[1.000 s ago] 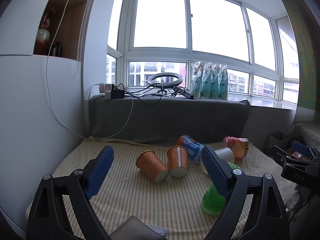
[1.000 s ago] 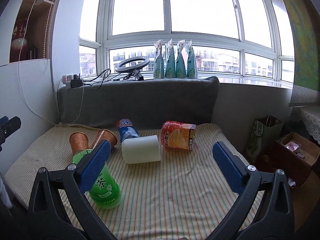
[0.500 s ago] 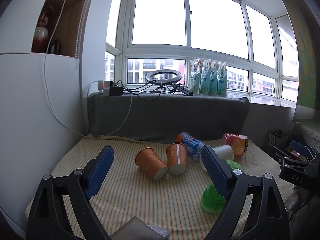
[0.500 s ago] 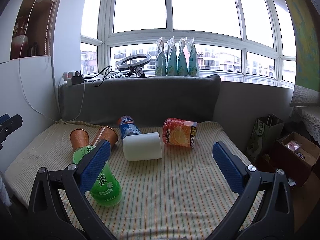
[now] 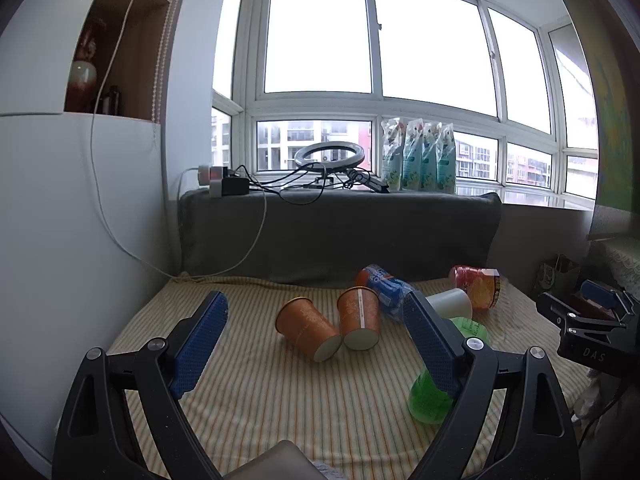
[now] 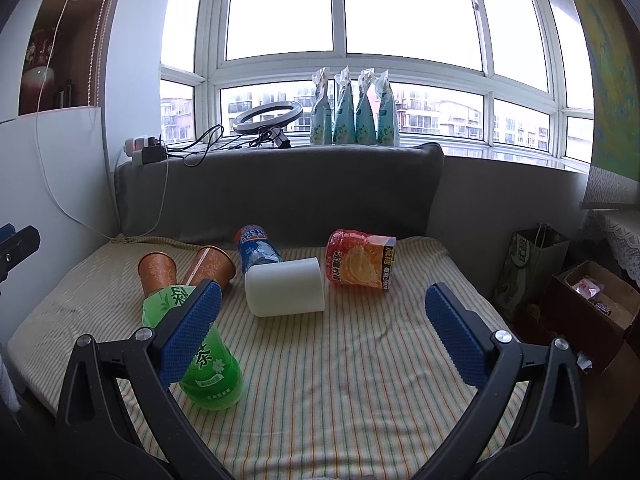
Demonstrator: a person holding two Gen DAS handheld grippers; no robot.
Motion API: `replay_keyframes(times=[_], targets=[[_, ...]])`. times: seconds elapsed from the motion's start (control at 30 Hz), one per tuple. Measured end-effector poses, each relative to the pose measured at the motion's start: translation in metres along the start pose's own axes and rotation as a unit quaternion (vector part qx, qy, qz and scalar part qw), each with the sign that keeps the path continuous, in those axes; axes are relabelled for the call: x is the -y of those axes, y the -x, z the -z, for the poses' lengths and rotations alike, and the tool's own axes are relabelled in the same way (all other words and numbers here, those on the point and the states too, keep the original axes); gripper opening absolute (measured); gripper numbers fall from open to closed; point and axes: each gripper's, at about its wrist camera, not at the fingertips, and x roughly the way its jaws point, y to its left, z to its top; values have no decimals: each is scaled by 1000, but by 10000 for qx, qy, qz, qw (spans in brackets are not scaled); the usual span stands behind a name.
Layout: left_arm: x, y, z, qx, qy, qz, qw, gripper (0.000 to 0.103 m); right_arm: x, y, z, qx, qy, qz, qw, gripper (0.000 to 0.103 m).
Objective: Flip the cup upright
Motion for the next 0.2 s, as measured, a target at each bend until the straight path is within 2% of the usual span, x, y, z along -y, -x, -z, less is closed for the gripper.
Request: replay_keyframes(times=[0.2], targets=[[0, -1, 0, 9, -54, -42, 10000, 89, -2, -1, 2, -2, 36, -14, 10000, 103]])
